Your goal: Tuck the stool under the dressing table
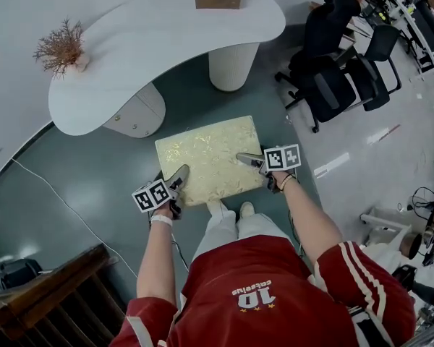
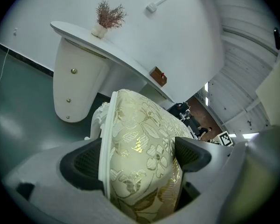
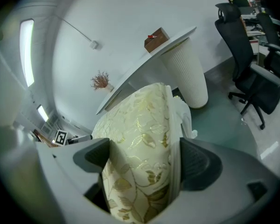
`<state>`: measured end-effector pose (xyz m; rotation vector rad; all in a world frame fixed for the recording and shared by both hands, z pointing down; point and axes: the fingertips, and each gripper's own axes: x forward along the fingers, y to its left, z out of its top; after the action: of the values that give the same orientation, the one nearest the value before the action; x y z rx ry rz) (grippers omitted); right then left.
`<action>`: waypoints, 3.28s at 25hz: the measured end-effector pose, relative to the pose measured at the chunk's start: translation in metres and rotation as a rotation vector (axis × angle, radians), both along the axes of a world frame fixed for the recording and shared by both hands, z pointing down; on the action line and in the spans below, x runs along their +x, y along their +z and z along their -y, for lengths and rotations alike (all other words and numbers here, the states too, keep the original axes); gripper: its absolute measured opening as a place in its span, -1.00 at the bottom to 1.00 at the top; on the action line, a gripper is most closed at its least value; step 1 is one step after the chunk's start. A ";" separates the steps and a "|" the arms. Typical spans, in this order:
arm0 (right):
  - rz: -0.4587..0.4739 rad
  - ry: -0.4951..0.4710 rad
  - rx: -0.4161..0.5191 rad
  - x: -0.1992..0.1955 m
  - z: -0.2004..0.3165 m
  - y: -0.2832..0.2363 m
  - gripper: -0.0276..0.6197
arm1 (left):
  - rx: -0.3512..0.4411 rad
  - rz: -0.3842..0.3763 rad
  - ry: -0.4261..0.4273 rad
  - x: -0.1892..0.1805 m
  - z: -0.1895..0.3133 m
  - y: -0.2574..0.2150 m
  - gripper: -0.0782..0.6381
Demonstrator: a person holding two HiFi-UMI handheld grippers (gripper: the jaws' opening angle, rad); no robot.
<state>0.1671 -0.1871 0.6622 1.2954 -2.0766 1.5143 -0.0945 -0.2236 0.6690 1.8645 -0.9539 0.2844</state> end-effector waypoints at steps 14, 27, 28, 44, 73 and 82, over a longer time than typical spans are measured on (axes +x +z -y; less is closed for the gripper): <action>0.066 0.068 -0.022 0.025 0.057 0.020 0.44 | -0.021 -0.014 0.067 0.019 0.060 0.013 0.49; 0.083 0.006 -0.024 0.045 0.176 0.127 0.42 | -0.083 0.008 -0.002 0.035 0.157 0.118 0.47; 0.083 0.000 -0.028 0.045 0.186 0.139 0.42 | -0.087 0.009 -0.009 0.036 0.165 0.130 0.47; 0.069 -0.039 0.005 0.030 0.320 0.298 0.43 | -0.029 0.019 -0.063 0.022 0.291 0.286 0.48; -0.260 -0.115 0.098 0.033 0.243 0.304 0.20 | 0.019 0.272 0.124 0.020 0.202 0.305 0.21; -0.317 -0.082 0.104 0.032 0.240 0.308 0.18 | -0.013 0.363 0.111 0.019 0.196 0.316 0.17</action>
<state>0.1987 -0.4267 0.9702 1.3668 -1.9951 1.0982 -0.0755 -0.4200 0.9845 1.8921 -1.0865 0.7138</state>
